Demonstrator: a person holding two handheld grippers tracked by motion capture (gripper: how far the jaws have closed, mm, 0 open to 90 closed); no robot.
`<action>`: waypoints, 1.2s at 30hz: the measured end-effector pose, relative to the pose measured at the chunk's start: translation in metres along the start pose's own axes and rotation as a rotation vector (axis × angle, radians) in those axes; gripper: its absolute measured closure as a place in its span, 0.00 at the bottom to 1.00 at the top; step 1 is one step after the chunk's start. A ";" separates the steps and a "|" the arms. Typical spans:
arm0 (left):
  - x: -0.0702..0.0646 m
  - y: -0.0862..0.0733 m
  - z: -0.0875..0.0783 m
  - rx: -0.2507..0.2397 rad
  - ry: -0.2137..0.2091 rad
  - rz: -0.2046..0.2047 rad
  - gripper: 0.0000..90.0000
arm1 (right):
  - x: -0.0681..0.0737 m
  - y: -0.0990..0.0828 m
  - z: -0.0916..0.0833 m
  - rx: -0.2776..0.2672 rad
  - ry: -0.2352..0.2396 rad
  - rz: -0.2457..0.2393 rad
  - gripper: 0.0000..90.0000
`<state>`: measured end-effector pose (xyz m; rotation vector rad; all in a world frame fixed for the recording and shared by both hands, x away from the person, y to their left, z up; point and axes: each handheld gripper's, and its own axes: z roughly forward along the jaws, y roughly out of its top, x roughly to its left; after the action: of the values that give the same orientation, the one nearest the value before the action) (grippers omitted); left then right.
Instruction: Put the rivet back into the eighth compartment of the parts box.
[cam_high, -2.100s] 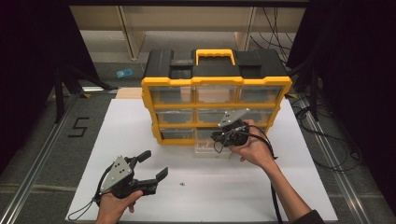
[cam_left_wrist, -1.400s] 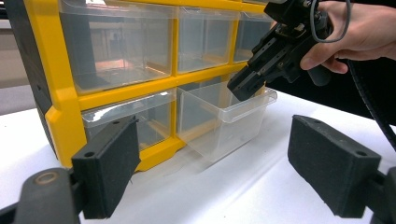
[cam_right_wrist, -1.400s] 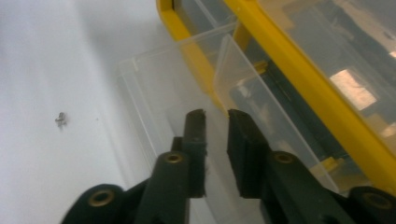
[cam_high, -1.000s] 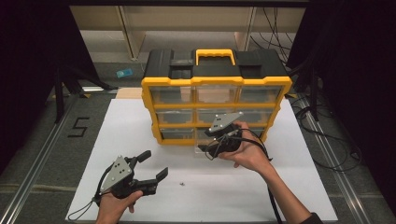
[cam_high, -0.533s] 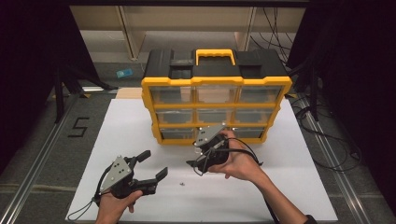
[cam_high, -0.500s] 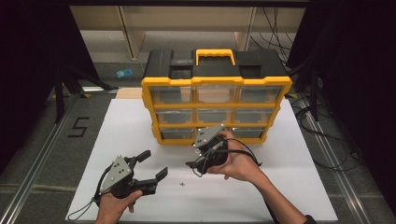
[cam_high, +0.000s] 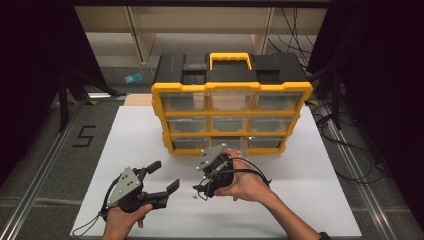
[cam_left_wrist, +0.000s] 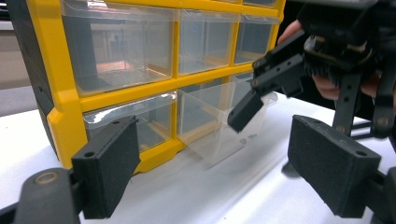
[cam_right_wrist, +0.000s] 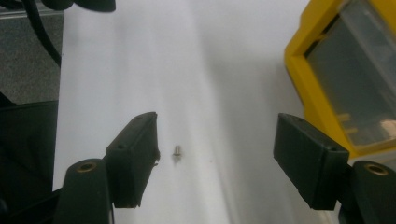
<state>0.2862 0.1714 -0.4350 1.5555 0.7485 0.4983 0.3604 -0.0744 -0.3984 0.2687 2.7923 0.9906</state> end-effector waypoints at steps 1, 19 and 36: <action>0.000 0.000 0.000 0.000 0.000 0.000 0.19 | 0.001 0.000 0.003 0.008 0.004 0.000 0.35; 0.001 0.000 0.000 -0.002 0.007 0.006 0.19 | 0.003 -0.010 0.034 0.072 0.066 0.041 0.37; 0.001 0.000 -0.001 -0.006 0.009 0.003 0.19 | 0.004 -0.014 0.058 0.153 0.072 0.059 0.44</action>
<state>0.2862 0.1722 -0.4348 1.5501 0.7507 0.5094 0.3673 -0.0492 -0.4520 0.3444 2.9467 0.8143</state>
